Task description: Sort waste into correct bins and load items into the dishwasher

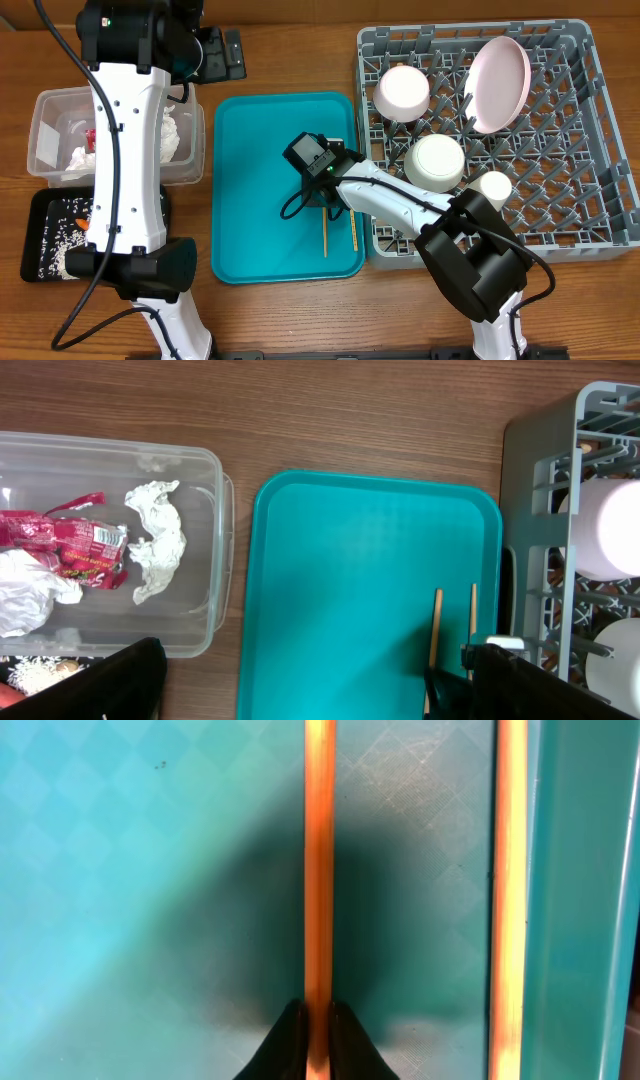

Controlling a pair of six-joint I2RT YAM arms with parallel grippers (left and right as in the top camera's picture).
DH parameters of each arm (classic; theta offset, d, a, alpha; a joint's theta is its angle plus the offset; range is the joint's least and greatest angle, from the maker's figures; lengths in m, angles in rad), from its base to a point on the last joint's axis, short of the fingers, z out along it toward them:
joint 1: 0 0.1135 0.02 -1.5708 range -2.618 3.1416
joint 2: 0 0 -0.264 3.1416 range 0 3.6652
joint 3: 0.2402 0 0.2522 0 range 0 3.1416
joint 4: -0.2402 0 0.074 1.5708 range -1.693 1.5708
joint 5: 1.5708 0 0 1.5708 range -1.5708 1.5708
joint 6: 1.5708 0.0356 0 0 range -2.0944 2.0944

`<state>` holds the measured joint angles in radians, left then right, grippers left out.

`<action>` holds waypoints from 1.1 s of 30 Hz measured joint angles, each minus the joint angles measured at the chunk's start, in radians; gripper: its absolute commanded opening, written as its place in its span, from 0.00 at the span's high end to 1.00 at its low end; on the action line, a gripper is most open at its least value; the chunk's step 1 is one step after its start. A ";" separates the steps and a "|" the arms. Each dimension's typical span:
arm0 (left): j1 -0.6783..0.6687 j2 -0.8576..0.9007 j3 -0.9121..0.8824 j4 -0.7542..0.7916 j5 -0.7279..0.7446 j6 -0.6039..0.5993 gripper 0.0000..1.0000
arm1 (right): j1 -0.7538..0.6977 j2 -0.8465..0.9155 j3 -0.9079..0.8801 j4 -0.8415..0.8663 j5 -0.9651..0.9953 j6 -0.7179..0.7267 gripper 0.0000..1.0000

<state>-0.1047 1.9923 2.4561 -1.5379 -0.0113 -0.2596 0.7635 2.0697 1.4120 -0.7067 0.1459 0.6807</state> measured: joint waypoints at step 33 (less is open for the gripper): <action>0.000 0.000 0.000 0.000 0.000 0.000 0.00 | -0.076 -0.270 0.105 -0.041 -0.016 -0.197 0.96</action>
<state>-0.1047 1.9923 2.4561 -1.5379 -0.0113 -0.2596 0.6872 1.7992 1.5169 -0.7475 0.1303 0.4835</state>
